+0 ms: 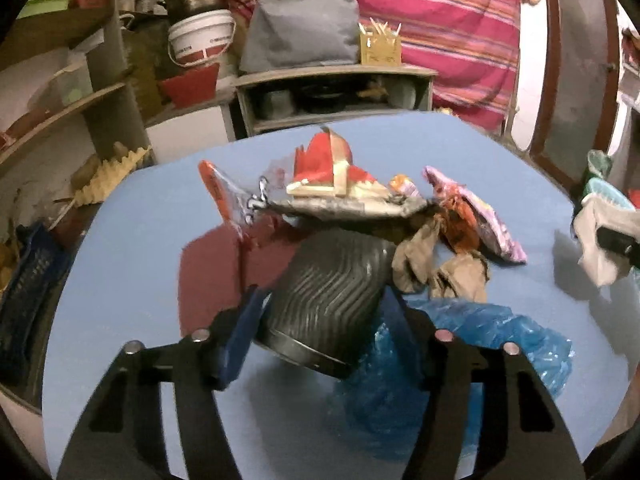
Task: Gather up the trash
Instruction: 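Grasp the black ribbed cup with the left gripper while the right gripper carries the cloth toward the basket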
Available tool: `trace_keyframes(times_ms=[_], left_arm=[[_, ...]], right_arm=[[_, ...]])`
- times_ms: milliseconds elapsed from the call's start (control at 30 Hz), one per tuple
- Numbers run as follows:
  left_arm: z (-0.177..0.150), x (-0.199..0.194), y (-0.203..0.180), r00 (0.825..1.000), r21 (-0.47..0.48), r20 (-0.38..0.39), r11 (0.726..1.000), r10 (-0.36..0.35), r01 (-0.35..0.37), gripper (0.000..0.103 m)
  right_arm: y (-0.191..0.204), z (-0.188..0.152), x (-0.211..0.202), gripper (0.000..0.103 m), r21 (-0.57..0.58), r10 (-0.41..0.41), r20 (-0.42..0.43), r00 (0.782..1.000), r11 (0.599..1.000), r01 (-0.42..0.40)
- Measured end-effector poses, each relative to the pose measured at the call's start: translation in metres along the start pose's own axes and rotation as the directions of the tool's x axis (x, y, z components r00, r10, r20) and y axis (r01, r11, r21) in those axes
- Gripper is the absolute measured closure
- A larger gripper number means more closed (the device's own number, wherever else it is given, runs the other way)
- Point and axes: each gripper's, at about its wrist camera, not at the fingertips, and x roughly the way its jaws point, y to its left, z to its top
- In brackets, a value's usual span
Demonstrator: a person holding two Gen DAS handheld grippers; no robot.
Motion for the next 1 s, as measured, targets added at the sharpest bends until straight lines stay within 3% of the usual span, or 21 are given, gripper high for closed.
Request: trace_keyframes(times_ms=[133,200,267,367,733,1000], left_arm=[[0.002,-0.003,0.007,1.0,-0.039,-0.01,0.999,-0.023,0.023,0.048],[0.006,-0.011,0.014,1.0,-0.063,0.004,0.998,-0.023,0.023,0.065],[0.011,-0.019,0.022,1.0,-0.086,0.011,0.996,-0.02,0.02,0.07],[0.016,-0.031,0.024,0.999,-0.092,0.04,0.996,-0.01,0.014,0.07],[0.014,-0.03,0.02,1.0,-0.096,0.009,0.995,0.021,-0.02,0.071],[0.05,-0.068,-0.008,0.995,-0.064,0.095,0.998,0.012,-0.006,0.071]], right_arm=[[-0.003,-0.001,-0.007,0.085,-0.006,-0.004,0.02,1.0,1.0,0.004],[-0.005,-0.001,-0.014,0.085,-0.001,-0.004,0.035,0.999,1.0,0.005],[-0.011,-0.001,-0.021,0.085,0.012,-0.002,0.051,0.999,1.0,0.001],[-0.024,0.001,-0.035,0.085,0.044,-0.001,0.079,0.997,0.999,-0.003],[-0.053,-0.003,-0.07,0.085,0.107,-0.015,0.126,0.992,0.994,0.002],[-0.086,0.011,-0.098,0.085,0.138,-0.058,0.181,0.982,0.99,0.033]])
